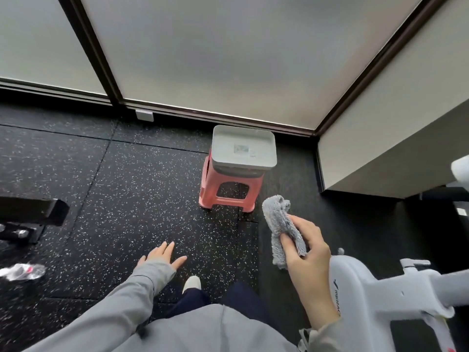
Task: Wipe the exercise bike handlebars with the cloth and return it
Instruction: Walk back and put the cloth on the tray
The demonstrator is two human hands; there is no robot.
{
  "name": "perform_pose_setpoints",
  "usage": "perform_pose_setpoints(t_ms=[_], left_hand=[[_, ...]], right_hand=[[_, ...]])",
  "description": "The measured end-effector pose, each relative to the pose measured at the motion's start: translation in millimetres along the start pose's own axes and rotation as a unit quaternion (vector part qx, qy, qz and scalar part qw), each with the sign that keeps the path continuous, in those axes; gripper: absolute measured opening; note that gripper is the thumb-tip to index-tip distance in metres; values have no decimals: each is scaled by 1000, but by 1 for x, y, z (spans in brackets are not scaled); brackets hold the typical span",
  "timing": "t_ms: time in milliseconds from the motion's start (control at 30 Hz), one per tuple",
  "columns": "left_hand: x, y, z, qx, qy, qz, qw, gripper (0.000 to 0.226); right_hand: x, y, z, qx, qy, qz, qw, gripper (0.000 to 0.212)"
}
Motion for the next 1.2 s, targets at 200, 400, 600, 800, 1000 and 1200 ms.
perform_pose_setpoints(t_ms=[200,400,600,800,1000,1200], left_hand=[[35,14,-45,10,-13,-33,999,71],[76,54,-98,-1,-5,-58,998,72],[97,115,-168,-34,28,-54,998,73],[96,170,-232,-51,65,-22,996,70],[58,248,-325,-192,159,148,957,58],[-7,331,-401,-490,135,344,790,28]], right_hand=[[69,13,-7,5,1,3,1000,34],[161,37,-29,18,-8,-12,1000,34],[252,52,-62,70,-22,-14,997,45],[323,57,-74,74,-42,-16,996,40],[381,42,-64,50,-31,-40,997,34],[414,9,-47,3,12,-102,995,36]])
Point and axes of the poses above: each hand's wrist, its own x-axis towards the middle knuckle, its own z-axis out of the palm, y = z × x, the point moved 9 cm from there along x, towards the middle knuckle, and after that the axes turned 14 degrees about -y, right-handed, at the moved point
